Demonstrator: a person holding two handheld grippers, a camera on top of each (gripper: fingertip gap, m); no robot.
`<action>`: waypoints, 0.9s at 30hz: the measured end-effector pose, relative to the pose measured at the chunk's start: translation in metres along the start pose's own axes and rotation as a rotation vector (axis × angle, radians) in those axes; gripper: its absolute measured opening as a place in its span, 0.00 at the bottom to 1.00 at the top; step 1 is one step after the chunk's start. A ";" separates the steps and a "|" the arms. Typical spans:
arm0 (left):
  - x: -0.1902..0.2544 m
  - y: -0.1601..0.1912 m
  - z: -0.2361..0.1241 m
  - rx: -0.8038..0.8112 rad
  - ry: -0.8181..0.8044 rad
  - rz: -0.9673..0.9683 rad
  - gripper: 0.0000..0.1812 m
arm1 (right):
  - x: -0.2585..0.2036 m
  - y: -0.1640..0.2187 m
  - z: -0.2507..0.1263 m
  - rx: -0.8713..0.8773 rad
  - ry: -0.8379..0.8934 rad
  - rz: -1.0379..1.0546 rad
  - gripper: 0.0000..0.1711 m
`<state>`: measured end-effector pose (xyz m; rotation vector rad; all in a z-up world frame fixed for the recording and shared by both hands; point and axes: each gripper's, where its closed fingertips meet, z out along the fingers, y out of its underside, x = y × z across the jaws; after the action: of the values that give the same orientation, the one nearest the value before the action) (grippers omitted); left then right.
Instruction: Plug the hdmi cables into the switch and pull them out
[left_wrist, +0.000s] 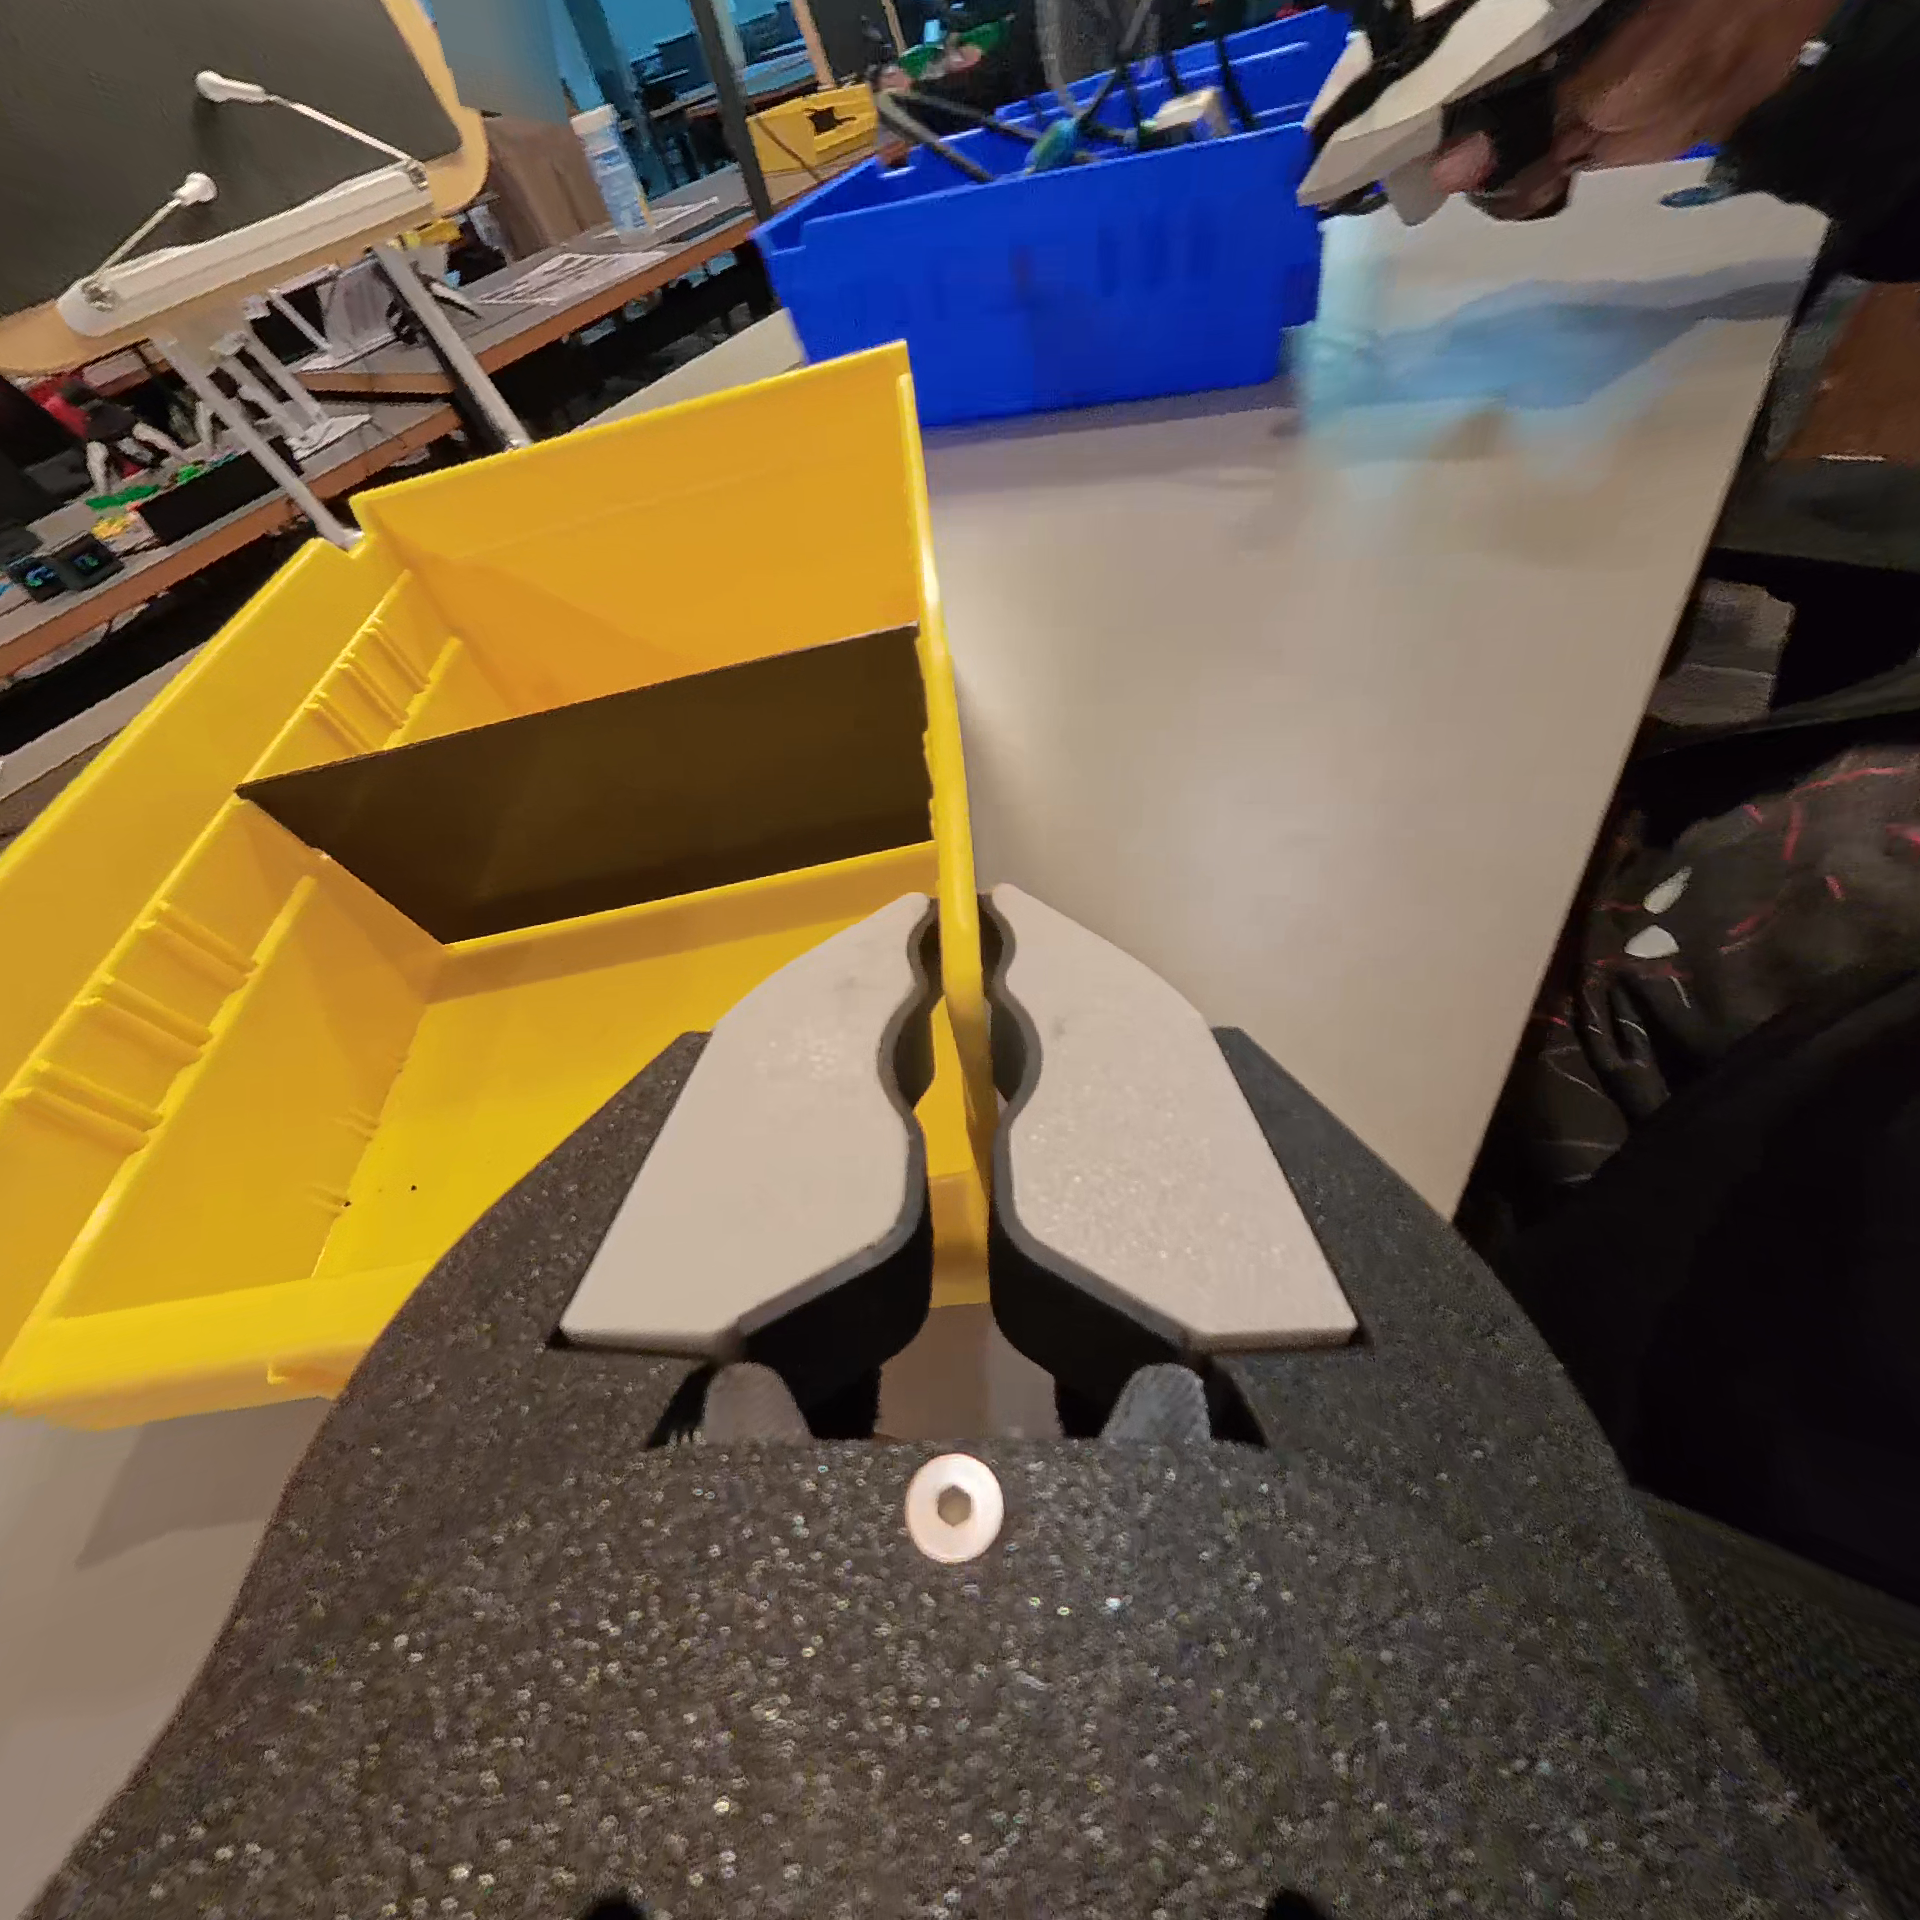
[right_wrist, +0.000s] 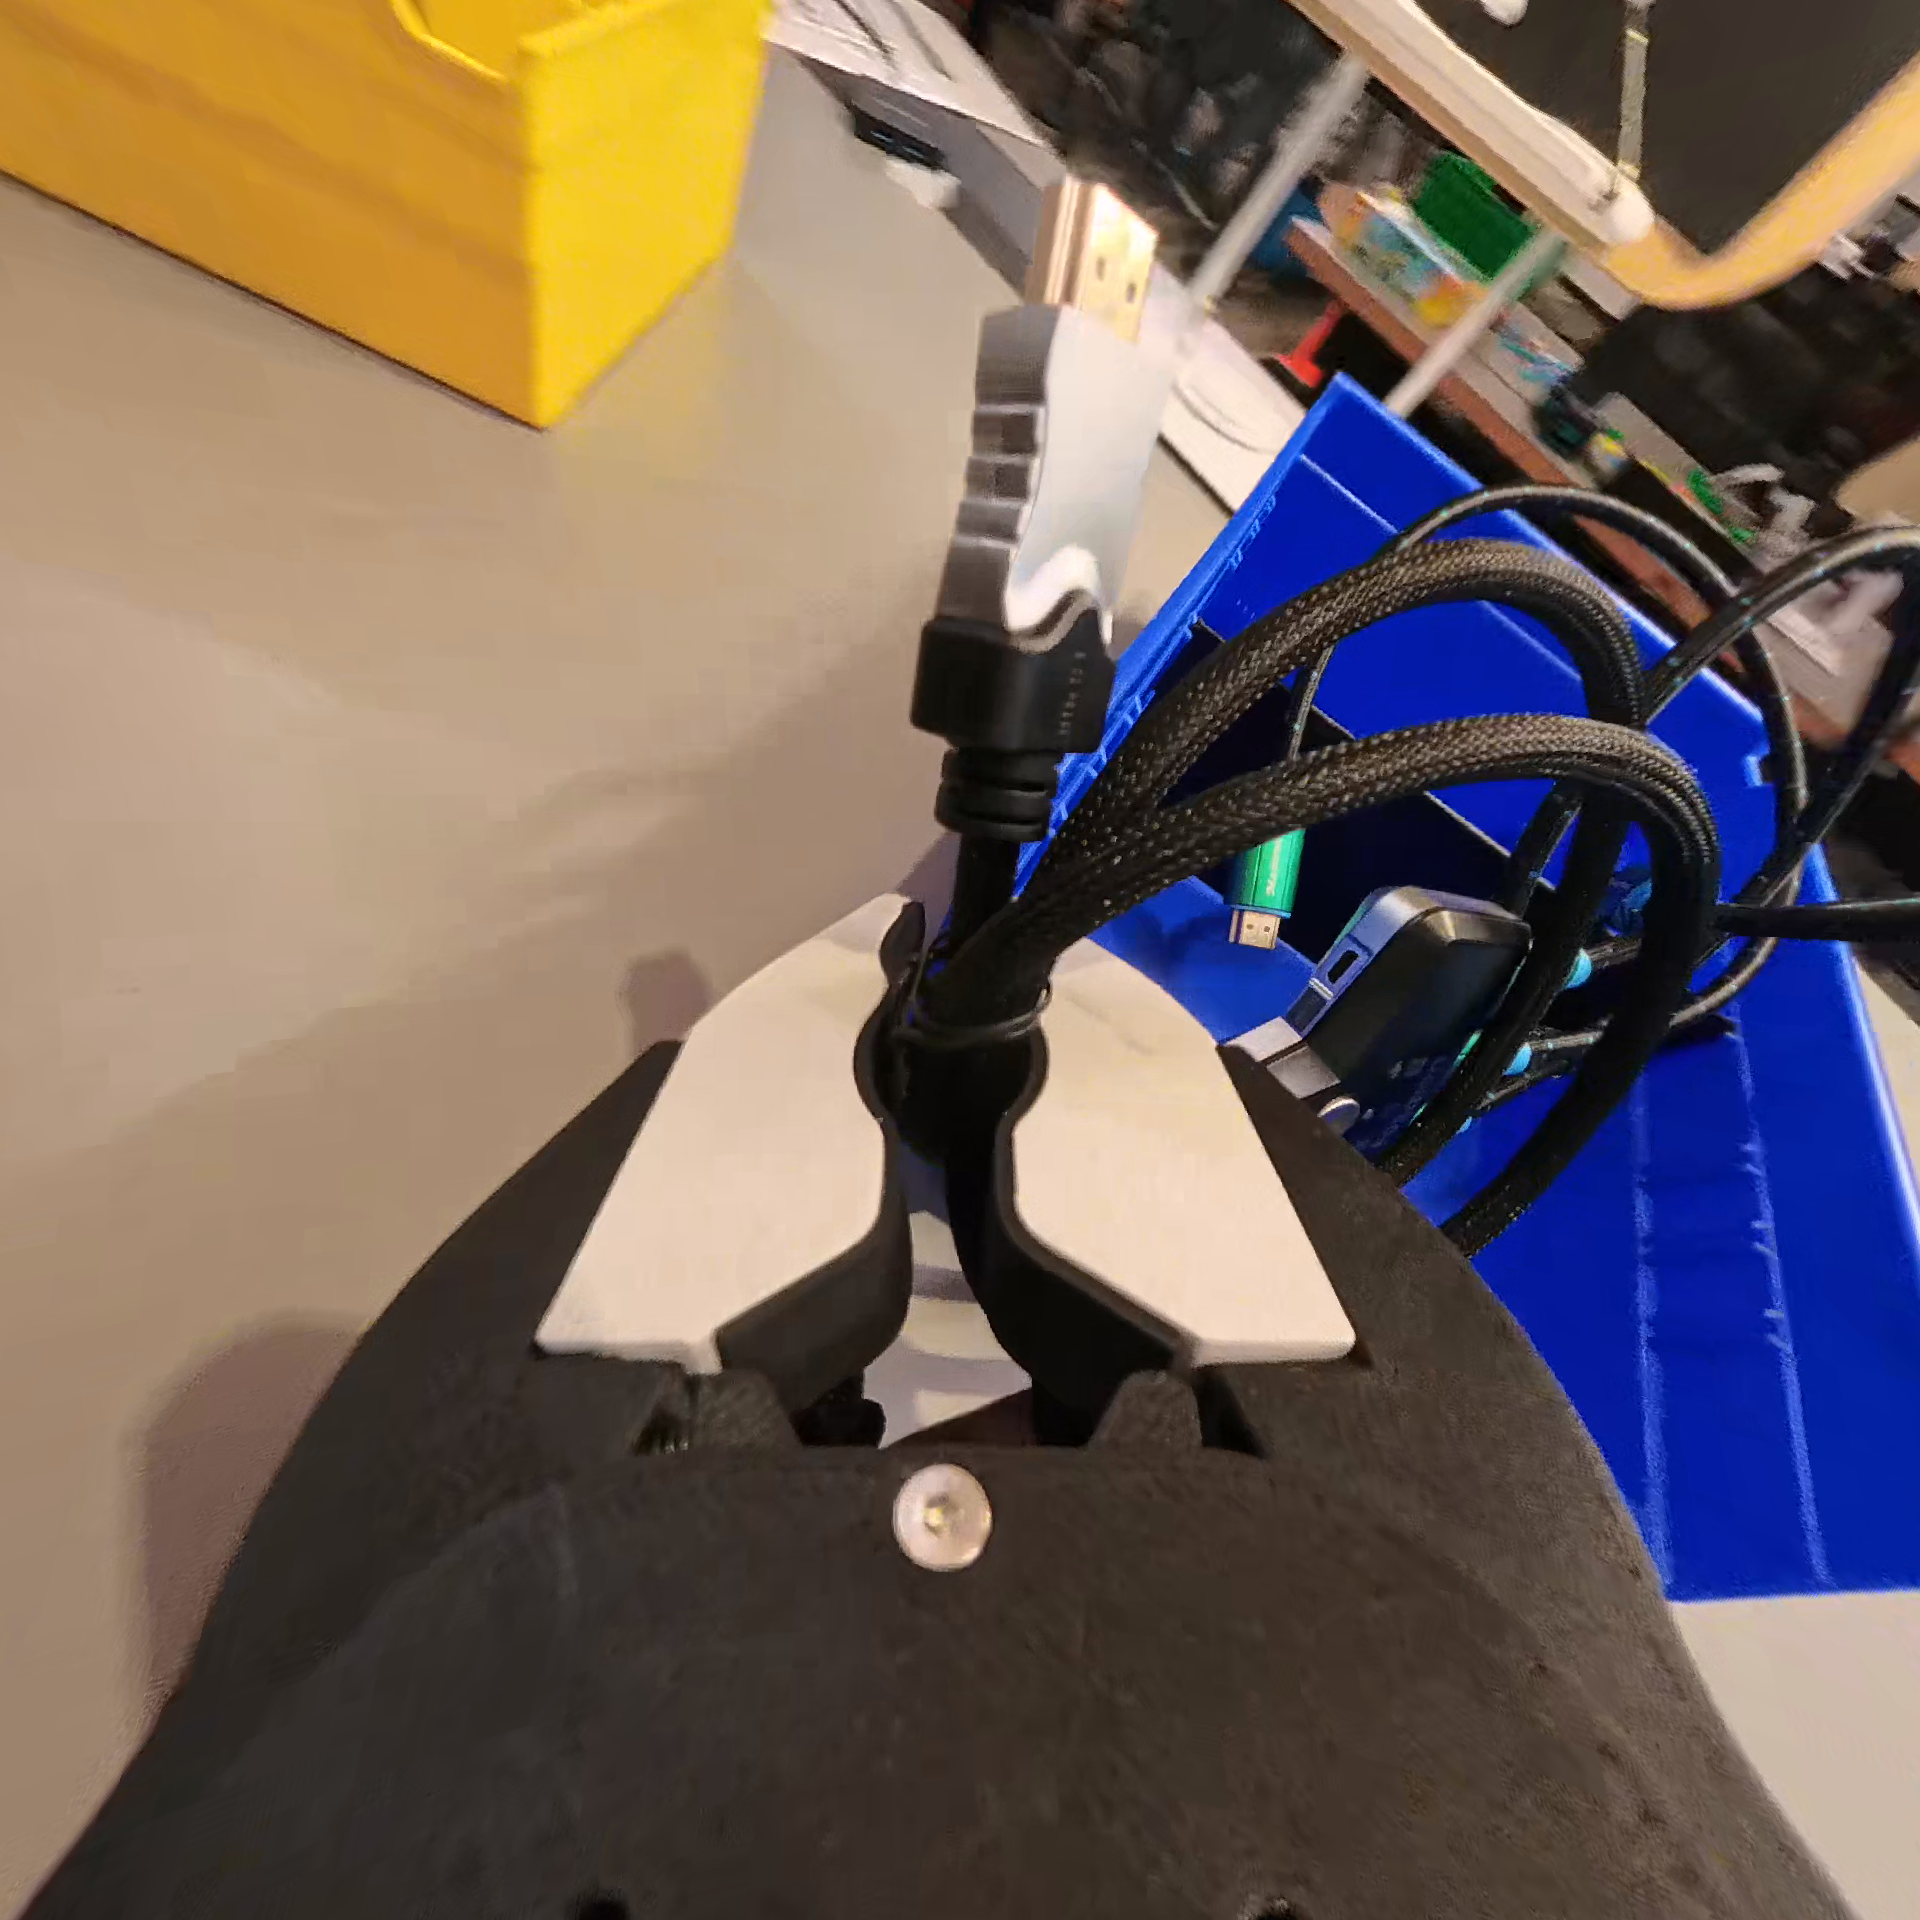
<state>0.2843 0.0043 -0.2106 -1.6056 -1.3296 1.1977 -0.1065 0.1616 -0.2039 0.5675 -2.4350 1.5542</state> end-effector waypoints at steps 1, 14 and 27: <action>0.004 0.000 -0.002 0.003 0.019 0.010 0.03 | -0.009 -0.005 0.002 0.015 -0.045 -0.019 0.07; 0.072 0.004 -0.066 0.129 0.529 0.089 0.02 | -0.071 -0.052 0.042 0.169 -0.612 -0.184 0.07; 0.125 -0.030 0.003 0.140 0.794 0.144 0.02 | -0.103 -0.112 0.132 0.186 -0.946 -0.190 0.07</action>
<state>0.2768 0.1323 -0.2095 -1.8125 -0.6159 0.5848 0.0396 0.0220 -0.2052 1.8608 -2.6735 1.6682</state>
